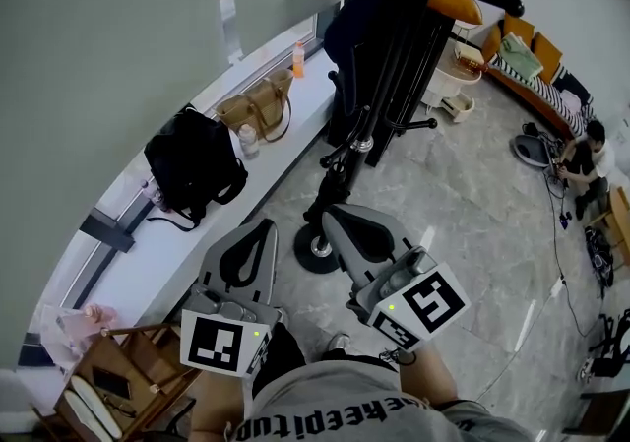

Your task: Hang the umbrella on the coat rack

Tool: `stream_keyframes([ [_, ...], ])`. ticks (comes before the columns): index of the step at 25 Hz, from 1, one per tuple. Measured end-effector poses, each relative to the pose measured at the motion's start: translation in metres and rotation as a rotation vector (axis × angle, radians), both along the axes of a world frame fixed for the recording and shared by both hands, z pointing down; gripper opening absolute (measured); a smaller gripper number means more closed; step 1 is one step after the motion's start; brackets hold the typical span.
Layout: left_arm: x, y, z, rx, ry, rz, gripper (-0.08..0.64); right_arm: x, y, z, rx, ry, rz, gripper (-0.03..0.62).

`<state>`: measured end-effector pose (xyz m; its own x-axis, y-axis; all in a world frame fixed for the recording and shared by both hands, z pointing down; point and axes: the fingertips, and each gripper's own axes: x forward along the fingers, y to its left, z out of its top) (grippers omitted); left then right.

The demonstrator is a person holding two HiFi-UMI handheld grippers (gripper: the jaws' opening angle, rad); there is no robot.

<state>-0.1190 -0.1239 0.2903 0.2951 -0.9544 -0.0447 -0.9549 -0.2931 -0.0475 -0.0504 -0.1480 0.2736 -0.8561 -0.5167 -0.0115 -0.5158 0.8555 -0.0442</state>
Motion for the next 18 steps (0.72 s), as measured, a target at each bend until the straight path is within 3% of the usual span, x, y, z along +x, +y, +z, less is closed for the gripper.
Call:
stream_keyframes([
  [7, 0.005, 0.004, 0.0, 0.008, -0.006, -0.033, 0.015, 0.005, 0.006, -0.003, 0.017, 0.005, -0.035, 0.011],
  [18, 0.013, -0.006, -0.007, 0.008, -0.001, -0.006, 0.015, 0.013, 0.0, -0.007, 0.028, 0.005, -0.018, 0.011],
])
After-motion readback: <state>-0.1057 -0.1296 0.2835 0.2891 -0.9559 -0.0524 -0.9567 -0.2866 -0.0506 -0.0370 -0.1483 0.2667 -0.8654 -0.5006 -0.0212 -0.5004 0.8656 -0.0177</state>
